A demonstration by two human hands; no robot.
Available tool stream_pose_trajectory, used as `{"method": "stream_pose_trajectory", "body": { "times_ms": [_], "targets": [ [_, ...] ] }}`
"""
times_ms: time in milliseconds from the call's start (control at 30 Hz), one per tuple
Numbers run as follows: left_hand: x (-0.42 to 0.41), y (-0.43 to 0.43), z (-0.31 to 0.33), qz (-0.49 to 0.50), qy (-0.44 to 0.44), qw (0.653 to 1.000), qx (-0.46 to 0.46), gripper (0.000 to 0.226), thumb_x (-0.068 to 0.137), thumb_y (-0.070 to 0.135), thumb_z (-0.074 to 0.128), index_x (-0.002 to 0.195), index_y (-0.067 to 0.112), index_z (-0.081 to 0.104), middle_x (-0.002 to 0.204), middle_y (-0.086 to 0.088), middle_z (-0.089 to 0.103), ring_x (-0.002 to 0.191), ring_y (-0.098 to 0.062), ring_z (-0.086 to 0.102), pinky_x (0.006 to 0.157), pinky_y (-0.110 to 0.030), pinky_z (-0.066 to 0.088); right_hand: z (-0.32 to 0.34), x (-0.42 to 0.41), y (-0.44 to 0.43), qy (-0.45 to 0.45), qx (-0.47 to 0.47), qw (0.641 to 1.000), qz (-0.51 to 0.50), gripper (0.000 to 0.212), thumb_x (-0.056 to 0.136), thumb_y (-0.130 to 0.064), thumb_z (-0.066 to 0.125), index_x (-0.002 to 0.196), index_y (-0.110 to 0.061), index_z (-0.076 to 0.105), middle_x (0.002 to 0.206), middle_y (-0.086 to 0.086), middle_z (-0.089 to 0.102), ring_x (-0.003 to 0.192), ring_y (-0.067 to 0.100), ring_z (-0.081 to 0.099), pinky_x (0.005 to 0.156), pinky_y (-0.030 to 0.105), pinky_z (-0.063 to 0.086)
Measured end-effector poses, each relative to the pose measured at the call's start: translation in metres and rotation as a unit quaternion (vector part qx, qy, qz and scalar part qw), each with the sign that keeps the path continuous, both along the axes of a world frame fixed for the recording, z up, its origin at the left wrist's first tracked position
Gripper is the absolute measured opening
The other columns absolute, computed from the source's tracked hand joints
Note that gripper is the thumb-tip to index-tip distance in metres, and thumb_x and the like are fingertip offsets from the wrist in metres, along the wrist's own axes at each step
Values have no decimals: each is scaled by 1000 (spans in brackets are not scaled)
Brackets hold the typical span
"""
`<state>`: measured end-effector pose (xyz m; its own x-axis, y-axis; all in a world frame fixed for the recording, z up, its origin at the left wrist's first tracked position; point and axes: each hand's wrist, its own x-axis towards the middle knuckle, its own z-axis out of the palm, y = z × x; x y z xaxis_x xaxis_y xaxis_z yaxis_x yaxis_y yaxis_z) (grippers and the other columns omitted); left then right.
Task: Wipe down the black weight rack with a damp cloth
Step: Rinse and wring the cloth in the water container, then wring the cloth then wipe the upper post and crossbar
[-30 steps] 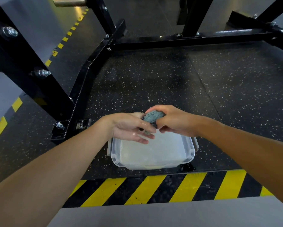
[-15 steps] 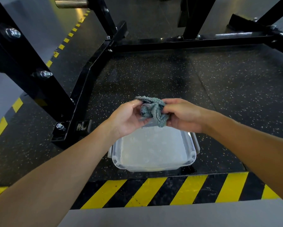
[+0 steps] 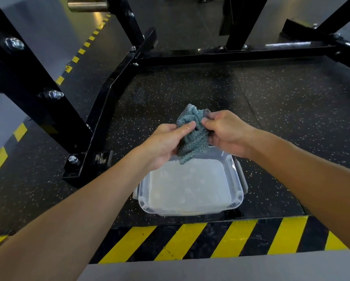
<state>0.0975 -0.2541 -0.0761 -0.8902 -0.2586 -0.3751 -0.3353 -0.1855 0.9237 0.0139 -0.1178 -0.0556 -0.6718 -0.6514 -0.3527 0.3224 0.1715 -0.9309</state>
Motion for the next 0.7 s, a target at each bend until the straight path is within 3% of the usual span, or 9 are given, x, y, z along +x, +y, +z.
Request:
{"method": "stream_pose_trajectory", "body": {
  "times_ms": [67, 167, 300, 400, 467, 567, 633, 700],
  "targets": [
    [-5, 1, -2, 62, 6, 998, -15, 31, 100, 25, 59, 117, 0, 64, 109, -13, 74, 102, -28, 71, 84, -39, 59, 4, 0, -5, 20, 14, 999, -24, 32, 108, -11, 33, 105, -3, 63, 105, 13, 70, 99, 23, 67, 82, 33, 59],
    [-8, 4, 11, 116, -5, 993, -10, 24, 101, 20, 56, 114, 2, 66, 106, -13, 75, 100, -29, 72, 88, -47, 59, 14, 0, -16, 28, 47, 992, -112, 33, 109, -21, 31, 107, -10, 62, 109, 14, 70, 102, 28, 68, 85, 48, 58],
    [4, 1, 63, 187, -34, 982, 8, 25, 95, 16, 53, 103, -4, 66, 100, -18, 74, 95, -29, 71, 88, -47, 59, 60, 12, -14, -105, 48, 965, -234, 27, 108, -22, 32, 116, -16, 57, 115, 12, 66, 101, 30, 67, 80, 54, 59],
    [19, -1, 123, 207, -37, 975, 73, 12, 89, 18, 57, 88, 6, 55, 89, -14, 62, 89, -27, 60, 82, -41, 49, 115, 27, -6, -184, 64, 937, -289, 28, 108, -14, 30, 127, -12, 50, 115, 14, 63, 97, 31, 67, 75, 50, 60],
    [29, -5, 170, 170, -65, 976, 121, 17, 90, 22, 59, 98, 7, 58, 100, -16, 65, 97, -31, 64, 88, -43, 50, 162, 36, -2, -217, 44, 932, -288, 30, 107, -10, 28, 124, -9, 52, 114, 15, 62, 93, 28, 65, 73, 47, 59],
    [42, -5, 249, 32, -144, 974, 174, 44, 95, 37, 62, 130, 10, 57, 123, -20, 67, 110, -34, 68, 99, -52, 51, 240, 46, 6, -251, 5, 937, -243, 23, 105, -11, 37, 110, -4, 58, 102, 14, 62, 91, 26, 62, 81, 44, 55],
    [49, 0, 304, -32, -193, 968, 155, 45, 93, 47, 62, 130, 22, 58, 124, -15, 68, 110, -30, 69, 102, -51, 49, 294, 55, 12, -250, 0, 954, -163, 16, 99, -7, 46, 105, -2, 59, 94, 15, 59, 83, 25, 60, 75, 41, 55],
    [56, 6, 359, -96, -216, 960, 151, 38, 93, 54, 57, 121, 28, 63, 120, -11, 71, 113, -28, 67, 105, -50, 47, 345, 64, 15, -236, 1, 966, -105, 26, 95, 2, 46, 117, 7, 59, 104, 23, 62, 93, 32, 64, 83, 45, 56]
  ]
}}
